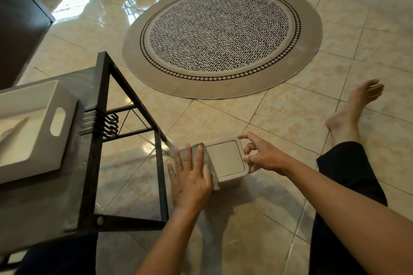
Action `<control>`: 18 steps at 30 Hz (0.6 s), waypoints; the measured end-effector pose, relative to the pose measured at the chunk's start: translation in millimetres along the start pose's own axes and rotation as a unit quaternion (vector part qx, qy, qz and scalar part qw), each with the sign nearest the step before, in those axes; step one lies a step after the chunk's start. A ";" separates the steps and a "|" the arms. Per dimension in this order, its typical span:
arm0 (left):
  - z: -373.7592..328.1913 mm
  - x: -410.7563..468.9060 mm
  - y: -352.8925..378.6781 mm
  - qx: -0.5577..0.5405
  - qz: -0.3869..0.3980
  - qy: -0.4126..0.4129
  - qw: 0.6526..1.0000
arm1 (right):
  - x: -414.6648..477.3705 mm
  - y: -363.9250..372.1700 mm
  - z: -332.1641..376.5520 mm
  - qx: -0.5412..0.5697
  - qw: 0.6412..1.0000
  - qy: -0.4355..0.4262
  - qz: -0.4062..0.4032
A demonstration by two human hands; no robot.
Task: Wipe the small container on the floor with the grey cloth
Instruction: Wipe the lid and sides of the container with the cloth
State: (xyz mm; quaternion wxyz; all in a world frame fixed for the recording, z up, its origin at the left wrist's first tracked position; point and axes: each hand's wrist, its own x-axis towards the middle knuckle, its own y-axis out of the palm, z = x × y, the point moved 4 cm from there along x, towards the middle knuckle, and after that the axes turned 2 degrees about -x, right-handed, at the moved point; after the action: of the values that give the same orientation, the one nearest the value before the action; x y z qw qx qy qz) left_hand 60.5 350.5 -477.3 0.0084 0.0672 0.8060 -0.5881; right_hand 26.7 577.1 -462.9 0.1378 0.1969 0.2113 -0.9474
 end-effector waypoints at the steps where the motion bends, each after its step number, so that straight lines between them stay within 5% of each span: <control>1: -5.4 -4.3 3.6 0.007 0.005 0.011 1.000 | -0.3 0.2 0.2 -0.001 1.000 0.000 -0.002; 18: -85.2 15.6 28.0 0.043 0.028 0.146 0.988 | 1.4 -5.2 -1.1 0.080 0.994 -0.012 0.068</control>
State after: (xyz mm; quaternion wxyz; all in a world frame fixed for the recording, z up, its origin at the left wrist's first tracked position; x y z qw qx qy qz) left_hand 53.9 441.3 -479.0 -0.0958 0.1749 0.7704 -0.6056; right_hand 24.0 581.9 -462.5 0.1887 0.2097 0.1195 -0.9519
